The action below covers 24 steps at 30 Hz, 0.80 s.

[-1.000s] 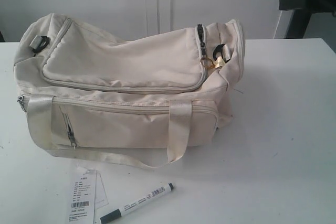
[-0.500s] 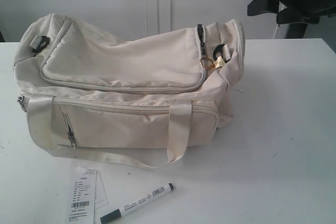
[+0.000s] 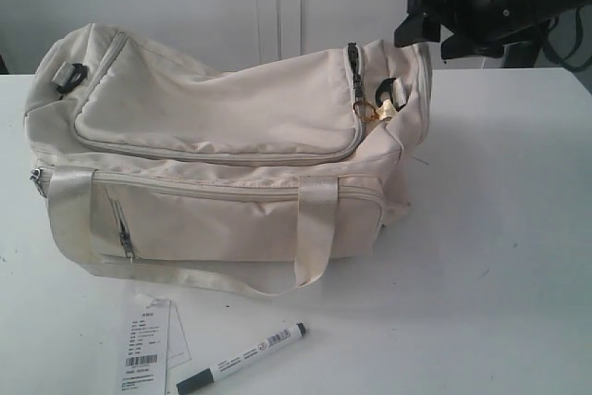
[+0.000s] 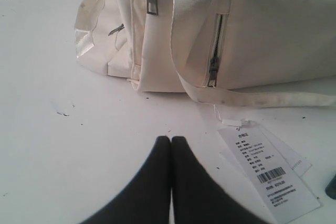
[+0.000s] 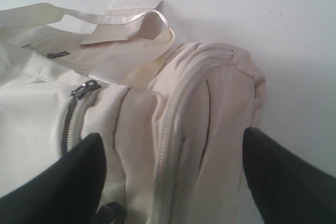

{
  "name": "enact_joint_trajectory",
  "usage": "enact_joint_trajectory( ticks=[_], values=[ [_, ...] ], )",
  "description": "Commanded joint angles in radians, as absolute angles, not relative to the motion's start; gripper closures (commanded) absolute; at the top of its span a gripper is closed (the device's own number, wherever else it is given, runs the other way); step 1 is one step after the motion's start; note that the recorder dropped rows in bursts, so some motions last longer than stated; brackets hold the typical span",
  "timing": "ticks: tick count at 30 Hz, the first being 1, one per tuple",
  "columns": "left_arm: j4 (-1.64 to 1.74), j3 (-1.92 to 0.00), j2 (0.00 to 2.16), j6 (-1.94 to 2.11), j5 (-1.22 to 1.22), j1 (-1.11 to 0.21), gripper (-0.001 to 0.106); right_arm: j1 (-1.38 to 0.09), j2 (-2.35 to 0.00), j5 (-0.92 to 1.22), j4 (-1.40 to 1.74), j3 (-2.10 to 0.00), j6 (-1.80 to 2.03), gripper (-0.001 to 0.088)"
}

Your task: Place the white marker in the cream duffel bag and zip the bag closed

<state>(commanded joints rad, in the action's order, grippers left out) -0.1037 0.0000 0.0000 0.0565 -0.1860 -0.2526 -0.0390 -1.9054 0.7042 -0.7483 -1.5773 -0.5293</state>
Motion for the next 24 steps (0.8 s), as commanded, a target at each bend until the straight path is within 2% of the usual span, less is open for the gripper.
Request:
enact_joint_trajectory(
  ticks=[5,7,9,10,11,18,24],
  values=[
    [-0.104,0.000,0.000,0.097,-0.184,-0.253,0.105,-0.039,-1.933,0.688,-0.758,-1.584,-0.527,0.0191],
    [-0.104,0.000,0.000,0.106,-0.184,-0.253,0.105,-0.039,-1.938,0.685,-0.758,-1.584,-0.527,0.0241],
    [-0.104,0.000,0.000,0.133,-0.173,-0.253,0.105,-0.039,-1.938,0.695,-0.758,-1.584,-0.527,0.0502],
    [-0.104,0.000,0.000,0.148,-0.165,-0.253,0.105,-0.039,-1.938,0.707,-0.764,-1.584,-0.535,0.0793],
    [-0.104,0.000,0.000,0.161,-0.160,-0.253,0.105,-0.039,-1.938,0.711,-0.772,-1.584,-0.547,0.0865],
    [-0.104,0.000,0.000,0.380,-0.124,-0.253,0.105,-0.039,-1.938,0.687,-0.774,-1.584,-0.547,0.0868],
    [-0.104,0.000,0.000,0.443,0.124,-0.253,0.105,-0.039,-1.938,0.691,-0.774,-1.584,-0.547,0.0868]
  ],
)
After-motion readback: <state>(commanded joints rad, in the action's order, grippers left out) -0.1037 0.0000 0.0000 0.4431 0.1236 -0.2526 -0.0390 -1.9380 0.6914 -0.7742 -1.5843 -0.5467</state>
